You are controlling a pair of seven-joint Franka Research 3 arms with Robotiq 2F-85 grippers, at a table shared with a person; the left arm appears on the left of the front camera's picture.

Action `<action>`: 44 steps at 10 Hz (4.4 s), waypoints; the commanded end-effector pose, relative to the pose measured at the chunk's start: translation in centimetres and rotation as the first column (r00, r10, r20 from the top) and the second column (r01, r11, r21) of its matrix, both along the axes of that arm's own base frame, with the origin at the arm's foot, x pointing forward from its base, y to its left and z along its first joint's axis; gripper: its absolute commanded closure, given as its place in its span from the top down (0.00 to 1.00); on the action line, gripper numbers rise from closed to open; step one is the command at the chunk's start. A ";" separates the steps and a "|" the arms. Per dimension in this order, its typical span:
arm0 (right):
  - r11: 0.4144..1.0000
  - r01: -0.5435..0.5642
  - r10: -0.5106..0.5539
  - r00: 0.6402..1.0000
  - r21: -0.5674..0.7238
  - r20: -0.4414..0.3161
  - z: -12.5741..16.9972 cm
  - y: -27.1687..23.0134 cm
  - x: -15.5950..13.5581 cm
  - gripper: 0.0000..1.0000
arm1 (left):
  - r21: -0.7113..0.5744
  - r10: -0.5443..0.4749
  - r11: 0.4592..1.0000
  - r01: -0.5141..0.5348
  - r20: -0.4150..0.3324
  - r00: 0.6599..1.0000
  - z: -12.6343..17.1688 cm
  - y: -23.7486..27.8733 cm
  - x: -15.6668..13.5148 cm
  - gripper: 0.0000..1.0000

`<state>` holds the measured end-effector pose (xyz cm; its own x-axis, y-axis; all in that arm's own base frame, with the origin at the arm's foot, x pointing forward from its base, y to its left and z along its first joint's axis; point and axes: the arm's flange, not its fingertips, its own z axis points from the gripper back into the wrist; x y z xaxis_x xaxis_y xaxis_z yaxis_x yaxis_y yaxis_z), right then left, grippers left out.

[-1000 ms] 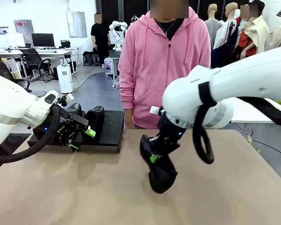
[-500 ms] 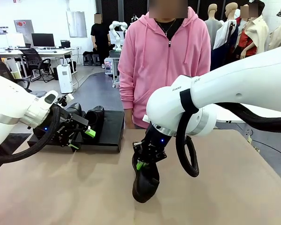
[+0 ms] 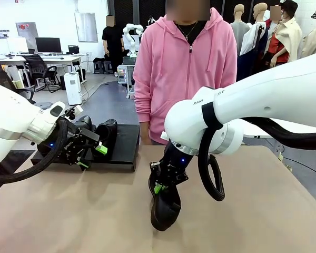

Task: Organize the shoes by placing them on the stand.
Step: Pick up one Shoe and place it in the middle of the table, then place the Shoe from the middle of the table onto the Shoes Stand.

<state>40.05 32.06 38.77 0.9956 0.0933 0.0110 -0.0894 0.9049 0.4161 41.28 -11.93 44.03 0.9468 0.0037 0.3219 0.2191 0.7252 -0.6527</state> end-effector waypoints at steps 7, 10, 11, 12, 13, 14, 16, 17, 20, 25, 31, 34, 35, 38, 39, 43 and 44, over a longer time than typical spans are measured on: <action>0.986 0.026 -0.028 1.000 -0.164 -0.010 -2.0 2.3 0.0 1.00 | 0.002 0.008 1.000 -0.008 -0.007 1.000 0.2 0.0 -0.1 1.00; 0.999 -0.019 0.018 0.999 -0.050 -0.033 2.2 -1.2 -1.4 1.00 | 0.002 0.008 1.000 -0.008 -0.007 1.000 0.2 0.0 -0.1 1.00; 1.000 -0.005 0.004 0.999 -0.019 -0.040 5.8 -4.7 -2.4 1.00 | 0.002 0.008 1.000 -0.008 -0.007 1.000 0.2 0.0 -0.1 1.00; 1.000 0.003 -0.002 0.997 0.020 -0.072 9.2 -9.0 -3.4 1.00 | 0.002 0.008 1.000 -0.008 -0.007 1.000 0.2 0.0 -0.1 1.00; 0.996 0.037 -0.028 0.994 0.081 -0.106 11.9 -14.0 -4.0 1.00 | 0.002 0.008 1.000 -0.008 -0.007 1.000 0.2 0.0 -0.1 1.00; 0.956 -0.008 0.059 0.984 0.292 -0.167 14.1 -20.6 -4.5 1.00 | 0.002 0.008 1.000 -0.008 -0.007 1.000 0.2 0.0 -0.1 1.00; 0.913 0.127 -0.068 0.984 0.387 -0.163 14.1 -29.8 -5.7 1.00 | 0.002 0.008 1.000 -0.008 -0.007 1.000 0.2 0.0 -0.1 1.00; 0.873 0.167 -0.108 0.982 0.459 -0.152 12.9 -33.4 -6.4 1.00 | 0.002 0.008 1.000 -0.008 -0.007 1.000 0.2 0.0 -0.1 1.00; 0.861 0.131 -0.166 0.986 0.492 0.029 6.8 -39.4 -8.4 1.00 | 0.002 0.008 1.000 -0.008 -0.007 1.000 0.2 0.0 -0.1 1.00; 0.866 0.165 -0.180 0.984 0.471 -0.013 6.5 -41.1 -8.9 1.00 | 0.002 0.008 1.000 -0.008 -0.007 1.000 0.2 0.0 -0.1 1.00; 0.866 0.165 -0.180 0.984 0.471 -0.013 6.5 -41.1 -8.9 1.00 | 0.002 0.008 1.000 -0.008 -0.007 1.000 0.2 0.0 -0.1 1.00; 0.866 0.165 -0.180 0.984 0.471 -0.013 6.5 -41.1 -8.9 1.00 | 0.002 0.008 1.000 -0.008 -0.007 1.000 0.2 0.0 -0.1 1.00; 0.866 0.165 -0.180 0.984 0.471 -0.013 6.5 -41.1 -8.9 1.00 | 0.002 0.008 1.000 -0.008 -0.007 1.000 0.2 0.0 -0.1 1.00; 0.866 0.165 -0.180 0.984 0.471 -0.013 6.5 -41.1 -8.9 1.00 | 0.295 0.046 0.956 -0.003 -0.140 0.989 2.0 -9.3 -3.4 1.00; 0.866 0.165 -0.180 0.984 0.471 -0.013 6.5 -41.1 -8.9 1.00 | 0.319 -0.024 0.945 0.069 -0.142 0.990 1.7 -15.1 -4.4 1.00; 0.866 0.165 -0.180 0.984 0.471 -0.013 6.5 -41.1 -8.9 1.00 | 0.614 0.090 0.789 0.006 -0.124 0.988 -0.6 -27.8 -5.5 1.00; 0.866 0.165 -0.180 0.984 0.471 -0.013 6.5 -41.1 -8.9 1.00 | 0.632 0.101 0.775 -0.002 -0.120 0.988 -0.8 -29.0 -5.4 1.00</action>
